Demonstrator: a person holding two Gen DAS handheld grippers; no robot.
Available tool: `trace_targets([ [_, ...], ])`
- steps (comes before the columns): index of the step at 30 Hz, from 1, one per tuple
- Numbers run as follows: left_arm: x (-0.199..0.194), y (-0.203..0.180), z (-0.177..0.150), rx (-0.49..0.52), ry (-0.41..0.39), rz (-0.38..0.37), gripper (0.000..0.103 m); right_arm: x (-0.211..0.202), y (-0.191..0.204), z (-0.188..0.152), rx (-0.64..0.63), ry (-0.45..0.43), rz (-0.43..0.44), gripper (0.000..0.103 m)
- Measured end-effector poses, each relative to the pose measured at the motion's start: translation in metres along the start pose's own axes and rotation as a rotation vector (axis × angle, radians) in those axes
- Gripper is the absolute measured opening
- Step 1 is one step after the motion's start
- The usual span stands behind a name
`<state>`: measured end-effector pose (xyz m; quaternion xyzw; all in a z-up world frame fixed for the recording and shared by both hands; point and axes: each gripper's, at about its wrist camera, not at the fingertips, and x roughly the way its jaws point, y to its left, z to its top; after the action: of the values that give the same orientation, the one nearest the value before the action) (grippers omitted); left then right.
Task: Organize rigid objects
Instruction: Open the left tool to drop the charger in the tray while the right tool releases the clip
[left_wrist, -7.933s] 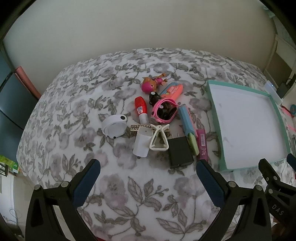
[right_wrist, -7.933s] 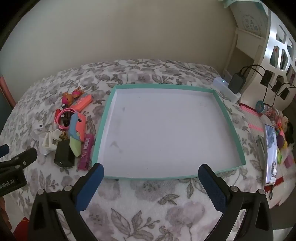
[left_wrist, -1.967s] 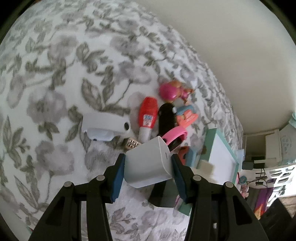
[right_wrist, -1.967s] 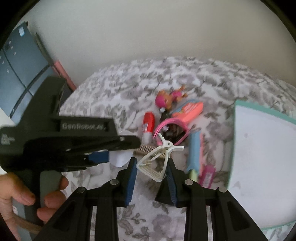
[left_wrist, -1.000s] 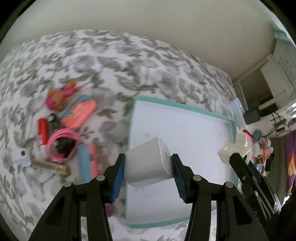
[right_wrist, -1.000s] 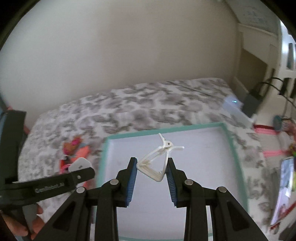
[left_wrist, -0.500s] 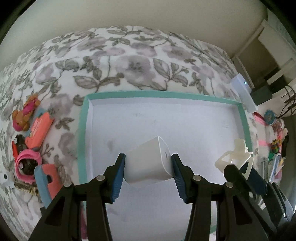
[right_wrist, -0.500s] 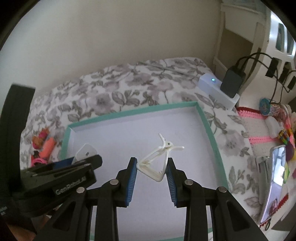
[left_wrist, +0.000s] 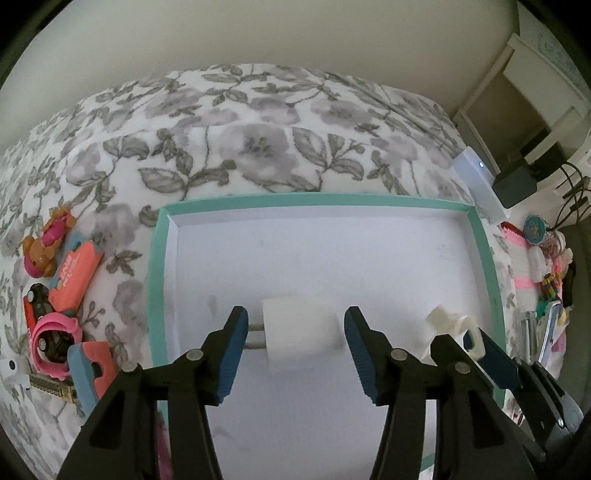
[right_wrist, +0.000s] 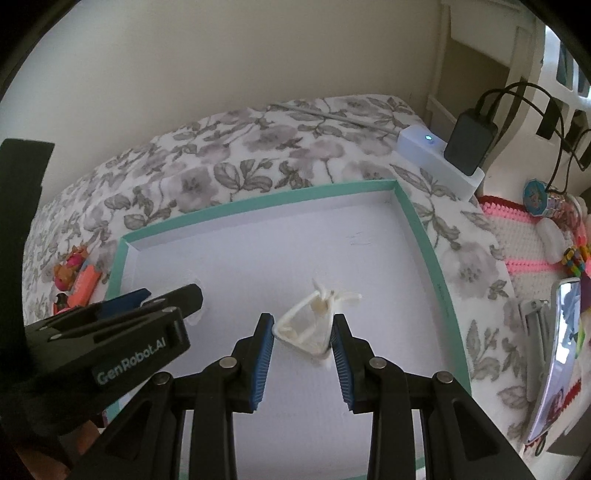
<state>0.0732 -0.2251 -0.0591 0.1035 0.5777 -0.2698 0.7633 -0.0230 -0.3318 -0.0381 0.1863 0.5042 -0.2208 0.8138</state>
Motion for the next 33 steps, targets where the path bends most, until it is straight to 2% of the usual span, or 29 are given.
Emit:
trace_targets([
  [3, -0.009, 0.006, -0.001, -0.005, -0.016, 0.007, 0.057, -0.002, 0.000, 0.001, -0.002, 0.000, -0.005, 0.035],
  [6, -0.019, 0.013, -0.002, -0.017, -0.036, 0.014, 0.059, -0.006, 0.001, 0.000, -0.014, -0.007, -0.010, 0.048],
  [11, -0.033, 0.026, -0.005, -0.041, -0.069, 0.040, 0.063, -0.014, 0.004, -0.004, -0.022, -0.018, -0.007, 0.049],
  [13, -0.038, 0.031, -0.008, -0.053, -0.081, 0.057, 0.065, -0.017, 0.007, -0.005, -0.031, -0.024, -0.010, 0.055],
  [18, -0.051, 0.047, -0.019, -0.086, -0.142, 0.127, 0.083, -0.019, 0.012, -0.012, -0.059, -0.030, -0.019, 0.064],
  [26, -0.063, 0.064, -0.042, -0.109, -0.190, 0.156, 0.088, -0.019, 0.022, -0.026, -0.093, -0.048, -0.025, 0.078],
  [33, -0.068, 0.088, -0.064, -0.147, -0.232, 0.183, 0.088, -0.017, 0.036, -0.032, -0.139, -0.067, -0.053, 0.095],
])
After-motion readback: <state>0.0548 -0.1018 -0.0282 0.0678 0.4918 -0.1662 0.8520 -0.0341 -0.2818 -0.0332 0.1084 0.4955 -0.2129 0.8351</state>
